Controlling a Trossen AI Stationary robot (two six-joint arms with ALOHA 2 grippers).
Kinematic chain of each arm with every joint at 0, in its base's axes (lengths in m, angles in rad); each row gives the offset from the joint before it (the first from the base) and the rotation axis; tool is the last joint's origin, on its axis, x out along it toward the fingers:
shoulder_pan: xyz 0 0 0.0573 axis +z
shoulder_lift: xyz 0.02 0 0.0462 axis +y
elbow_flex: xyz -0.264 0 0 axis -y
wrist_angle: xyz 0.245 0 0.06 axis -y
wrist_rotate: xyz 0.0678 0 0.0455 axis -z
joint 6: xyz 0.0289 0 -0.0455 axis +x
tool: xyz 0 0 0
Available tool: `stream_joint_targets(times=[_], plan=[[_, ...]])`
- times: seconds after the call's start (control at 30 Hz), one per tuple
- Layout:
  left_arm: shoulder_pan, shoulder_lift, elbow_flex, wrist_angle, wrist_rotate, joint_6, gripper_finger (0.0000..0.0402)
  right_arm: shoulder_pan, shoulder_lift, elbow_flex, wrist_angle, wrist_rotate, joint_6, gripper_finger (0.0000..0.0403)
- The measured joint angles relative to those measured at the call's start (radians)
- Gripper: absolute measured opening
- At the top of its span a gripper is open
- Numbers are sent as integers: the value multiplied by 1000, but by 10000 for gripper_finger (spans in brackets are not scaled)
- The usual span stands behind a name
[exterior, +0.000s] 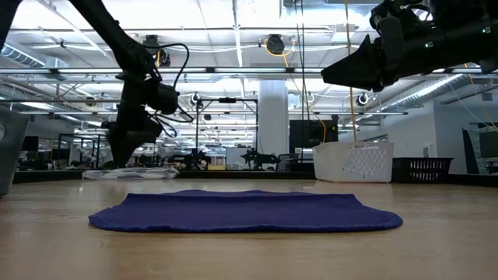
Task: Pick & Place Toothbrushes
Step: Put the violet toothbrush into the black basket
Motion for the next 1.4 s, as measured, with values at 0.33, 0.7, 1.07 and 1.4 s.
stream_joint_targets(times=[0.33,0.7,1.07,1.4], plan=[[36,15,0,78,1,2,179,0,0,0,0,0,-1,155],[32,100,10,81,-10,-8,154,0,0,0,0,0,-1,155],[32,90,10,86,-16,19,9,-2,0,0,-3,0,-1,155],[7,40,9,-9,12,-16,0,-2,0,0,-3,0,-1,155]])
